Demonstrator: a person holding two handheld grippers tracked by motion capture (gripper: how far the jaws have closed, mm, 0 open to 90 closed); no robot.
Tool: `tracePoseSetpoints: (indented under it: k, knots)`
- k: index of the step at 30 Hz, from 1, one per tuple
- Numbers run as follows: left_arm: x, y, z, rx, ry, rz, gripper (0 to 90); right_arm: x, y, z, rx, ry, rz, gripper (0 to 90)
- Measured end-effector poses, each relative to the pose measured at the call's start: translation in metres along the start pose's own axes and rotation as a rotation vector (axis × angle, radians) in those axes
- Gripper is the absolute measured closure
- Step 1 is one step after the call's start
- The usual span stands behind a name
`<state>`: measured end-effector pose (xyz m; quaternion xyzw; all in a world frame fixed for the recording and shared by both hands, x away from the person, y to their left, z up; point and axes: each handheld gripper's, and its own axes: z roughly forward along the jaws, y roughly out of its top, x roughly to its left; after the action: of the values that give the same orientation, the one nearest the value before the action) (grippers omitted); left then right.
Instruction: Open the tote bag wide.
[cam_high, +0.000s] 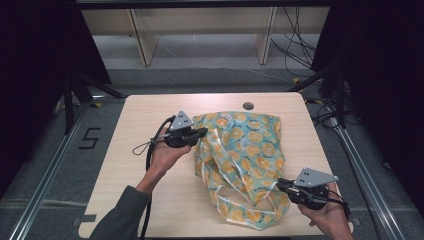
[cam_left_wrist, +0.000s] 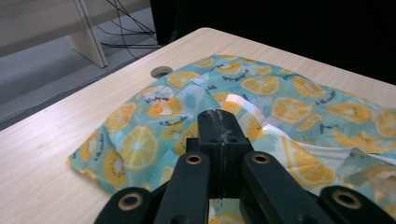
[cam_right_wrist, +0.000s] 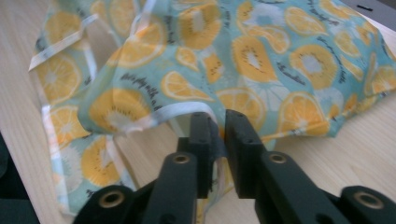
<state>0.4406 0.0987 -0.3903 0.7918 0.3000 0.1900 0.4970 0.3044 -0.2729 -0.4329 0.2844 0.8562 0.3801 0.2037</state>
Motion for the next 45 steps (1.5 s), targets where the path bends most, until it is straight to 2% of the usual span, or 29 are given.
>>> tracePoseSetpoints:
  k: [3, 4, 7, 8, 9, 10, 13, 15, 18, 19, 20, 21, 23, 24, 25, 26, 28, 29, 30, 33, 34, 36, 37, 39, 41, 42, 43, 44, 45]
  knots:
    - [0.005, 0.004, 0.001, 0.010, 0.016, 0.004, 89.8, 0.002, 0.003, 0.003, 0.012, -0.008, -0.028, 90.0]
    - [0.011, 0.007, 0.000, 0.009, 0.022, -0.007, 89.8, -0.003, 0.009, 0.007, 0.008, -0.024, -0.052, 90.0]
    - [0.018, 0.009, 0.000, 0.003, 0.023, -0.029, 89.8, -0.011, 0.020, 0.008, -0.009, -0.046, -0.060, 90.0]
    - [0.025, 0.011, 0.000, 0.008, 0.052, -0.040, 89.8, -0.024, 0.033, 0.010, -0.030, -0.077, -0.066, 90.0]
    - [0.025, 0.011, 0.000, 0.008, 0.052, -0.040, 89.8, -0.024, 0.033, 0.010, -0.030, -0.077, -0.066, 90.0]
    - [0.034, 0.011, 0.002, 0.009, 0.069, -0.059, 89.8, -0.040, 0.046, 0.016, -0.035, -0.115, -0.069, 90.0]
    - [0.049, 0.008, 0.009, 0.002, 0.085, -0.070, 89.8, -0.068, 0.062, 0.031, -0.036, -0.189, -0.056, 90.0]
    - [0.059, 0.002, 0.016, 0.009, 0.098, -0.095, 89.8, -0.085, 0.071, 0.047, -0.004, -0.215, -0.066, 90.0]
    - [0.073, -0.010, 0.029, 0.049, 0.125, -0.118, 89.7, -0.107, 0.079, 0.072, 0.066, -0.247, -0.046, 90.0]
    - [0.076, -0.015, 0.034, 0.058, 0.124, -0.136, 89.8, -0.114, 0.079, 0.080, 0.082, -0.249, -0.036, 90.0]
    - [0.079, -0.020, 0.038, 0.080, 0.126, -0.128, 89.8, -0.121, 0.079, 0.088, 0.109, -0.247, -0.014, 90.0]
    - [0.080, -0.024, 0.044, 0.077, 0.132, -0.149, 89.7, -0.127, 0.078, 0.096, 0.126, -0.263, -0.014, 90.0]
    - [0.084, -0.032, 0.051, 0.115, 0.134, -0.143, 89.8, -0.137, 0.075, 0.110, 0.165, -0.274, 0.017, 90.0]
    - [0.085, -0.036, 0.055, 0.128, 0.132, -0.146, 89.8, -0.143, 0.073, 0.117, 0.182, -0.276, 0.005, 90.0]
    - [0.085, -0.036, 0.055, 0.128, 0.132, -0.146, 89.7, -0.143, 0.073, 0.117, 0.182, -0.276, 0.005, 90.0]
    - [0.085, -0.040, 0.059, 0.137, 0.131, -0.153, 89.8, -0.149, 0.069, 0.128, 0.230, -0.270, 0.029, 90.0]
    - [0.084, -0.053, 0.070, 0.206, 0.122, -0.122, 89.7, -0.153, 0.064, 0.138, 0.252, -0.260, 0.037, 90.0]
    - [0.084, -0.053, 0.070, 0.206, 0.122, -0.122, 89.7, -0.153, 0.064, 0.138, 0.252, -0.260, 0.037, 90.0]
    - [0.082, -0.061, 0.074, 0.234, 0.115, -0.118, 89.7, -0.154, 0.060, 0.144, 0.268, -0.265, 0.040, 90.0]
    - [0.080, -0.067, 0.074, 0.264, 0.096, -0.118, 89.5, -0.152, 0.057, 0.145, 0.285, -0.235, 0.057, 90.0]
    - [0.081, -0.067, 0.071, 0.260, 0.107, -0.122, 89.0, -0.152, 0.055, 0.145, 0.272, -0.239, 0.045, 90.0]
    - [0.082, -0.061, 0.063, 0.233, 0.110, -0.170, 83.1, -0.152, 0.056, 0.140, 0.265, -0.211, 0.052, 90.0]
    - [0.082, -0.061, 0.063, 0.233, 0.110, -0.170, 81.8, -0.151, 0.057, 0.136, 0.270, -0.217, 0.068, 90.0]
    - [0.084, -0.043, 0.044, 0.197, 0.149, -0.133, 79.2, -0.151, 0.059, 0.129, 0.232, -0.210, 0.075, 90.0]
    - [0.083, -0.029, 0.032, 0.127, 0.155, -0.153, 78.7, -0.150, 0.061, 0.122, 0.208, -0.194, 0.085, 90.0]
    - [0.083, -0.029, 0.032, 0.127, 0.155, -0.153, 78.8, -0.150, 0.061, 0.122, 0.208, -0.194, 0.085, 90.0]
    - [0.082, -0.022, 0.027, 0.100, 0.148, -0.150, 78.8, -0.150, 0.062, 0.119, 0.209, -0.193, 0.081, 90.0]
    - [0.074, -0.010, 0.022, 0.079, 0.096, -0.131, 79.1, -0.148, 0.063, 0.115, 0.199, -0.195, 0.077, 90.0]
    - [0.074, -0.010, 0.022, 0.079, 0.096, -0.131, 78.8, -0.147, 0.064, 0.114, 0.200, -0.183, 0.084, 90.0]
